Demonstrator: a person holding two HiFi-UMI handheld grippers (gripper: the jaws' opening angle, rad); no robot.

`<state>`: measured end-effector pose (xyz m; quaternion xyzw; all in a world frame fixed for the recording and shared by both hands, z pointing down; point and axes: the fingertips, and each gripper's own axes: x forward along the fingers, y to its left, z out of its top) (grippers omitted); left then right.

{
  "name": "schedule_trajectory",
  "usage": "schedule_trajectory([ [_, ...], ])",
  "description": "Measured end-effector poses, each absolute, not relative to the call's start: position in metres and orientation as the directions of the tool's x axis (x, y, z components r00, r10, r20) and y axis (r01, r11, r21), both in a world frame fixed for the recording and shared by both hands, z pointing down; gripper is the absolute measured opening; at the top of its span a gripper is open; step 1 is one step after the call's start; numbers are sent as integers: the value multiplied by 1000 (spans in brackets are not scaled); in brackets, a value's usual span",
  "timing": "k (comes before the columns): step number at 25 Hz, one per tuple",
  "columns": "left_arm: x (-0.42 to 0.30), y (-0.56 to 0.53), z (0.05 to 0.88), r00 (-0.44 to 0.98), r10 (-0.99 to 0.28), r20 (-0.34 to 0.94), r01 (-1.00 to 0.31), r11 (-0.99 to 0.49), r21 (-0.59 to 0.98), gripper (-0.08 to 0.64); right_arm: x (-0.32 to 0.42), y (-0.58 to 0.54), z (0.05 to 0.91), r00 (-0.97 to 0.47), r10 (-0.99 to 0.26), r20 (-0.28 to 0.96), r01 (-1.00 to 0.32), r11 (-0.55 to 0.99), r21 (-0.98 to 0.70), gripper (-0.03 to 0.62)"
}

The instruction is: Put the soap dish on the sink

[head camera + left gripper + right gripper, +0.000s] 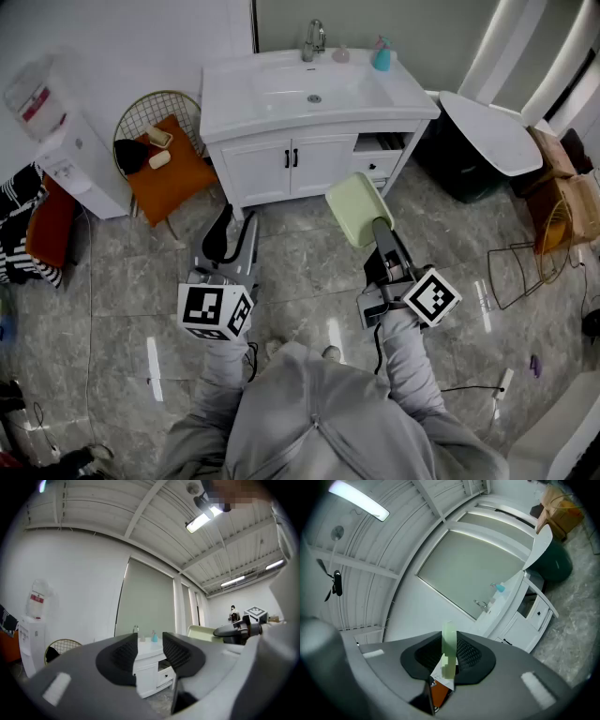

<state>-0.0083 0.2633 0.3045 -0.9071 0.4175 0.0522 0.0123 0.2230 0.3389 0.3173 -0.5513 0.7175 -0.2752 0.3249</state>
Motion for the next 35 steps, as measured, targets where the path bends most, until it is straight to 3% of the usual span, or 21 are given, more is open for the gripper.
schedule_trajectory([
  [17, -16, 249, 312, 628, -772, -98, -773, -634, 36, 176, 223, 320, 327, -172, -975, -143, -589, 218, -778, 63],
  [35, -88, 198, 318, 598, -796, -92, -797, -603, 42, 176, 158, 258, 332, -205, -968, -145, -561, 237, -793, 63],
])
